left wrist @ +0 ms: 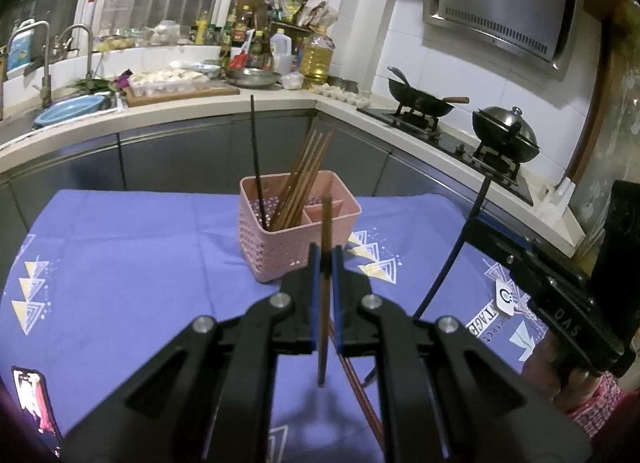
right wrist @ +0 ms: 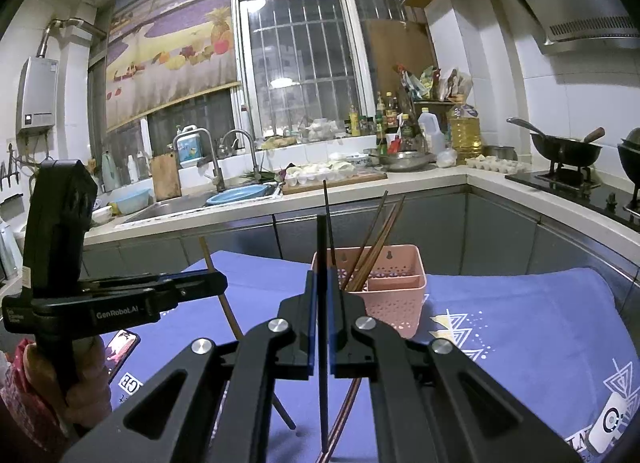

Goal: Organize utensils
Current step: 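Raise both held chopsticks over the pink caddy and drop them inside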

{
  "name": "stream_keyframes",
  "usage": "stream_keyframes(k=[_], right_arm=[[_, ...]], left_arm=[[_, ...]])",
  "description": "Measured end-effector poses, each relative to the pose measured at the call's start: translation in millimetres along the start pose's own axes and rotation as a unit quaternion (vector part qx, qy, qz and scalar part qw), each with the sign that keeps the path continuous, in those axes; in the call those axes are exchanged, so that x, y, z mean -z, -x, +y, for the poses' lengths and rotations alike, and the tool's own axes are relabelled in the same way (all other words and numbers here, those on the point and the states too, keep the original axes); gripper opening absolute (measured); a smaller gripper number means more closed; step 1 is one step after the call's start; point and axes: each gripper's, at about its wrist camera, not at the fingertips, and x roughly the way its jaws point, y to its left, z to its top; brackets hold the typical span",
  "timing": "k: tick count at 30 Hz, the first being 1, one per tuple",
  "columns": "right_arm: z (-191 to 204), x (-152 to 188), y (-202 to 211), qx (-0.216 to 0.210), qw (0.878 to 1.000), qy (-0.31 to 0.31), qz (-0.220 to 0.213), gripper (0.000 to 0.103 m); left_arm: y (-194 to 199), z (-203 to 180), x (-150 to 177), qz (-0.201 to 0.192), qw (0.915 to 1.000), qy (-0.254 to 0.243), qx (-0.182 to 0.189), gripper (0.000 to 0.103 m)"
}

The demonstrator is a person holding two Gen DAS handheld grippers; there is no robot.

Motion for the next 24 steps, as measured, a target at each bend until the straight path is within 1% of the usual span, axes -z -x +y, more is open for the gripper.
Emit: stream_keyframes(k=[5, 8, 14, 20, 24], right_arm=[[-0.4, -5.3, 1.2, -0.001, 1.0, 0.007, -0.007, 0.005], [-3.0, -14.0, -2.6, -0.008, 1.0, 0.004, -0.004, 0.005], [-11.3, -37.7, -11.7, -0.014, 1.0, -0.008, -0.007, 0.005], [-6.6, -57.6, -14.9, -0.015, 1.0, 0.01, -0.017, 0.005], [-7.0, -78.8, -24.6, -0.021, 1.0, 0.011, -0.019, 0.005]], left_arm=[[2.8, 0.1, -3.8, -0.006, 1.0, -0.004, 0.0, 0.005], [3.3, -0.3, -11.8, -0.007, 0.9999, -0.006, 0.004, 0.005], [3.3, -1.2, -34.4, -0.02, 0.9998, -0.007, -0.001, 0.005], [4.9, -0.5, -51.3, -0.03, 0.9995, -0.006, -0.001, 0.005], [12.5, 0.2, -77.5, -0.051, 0.9986, -0.012, -0.003, 0.005]])
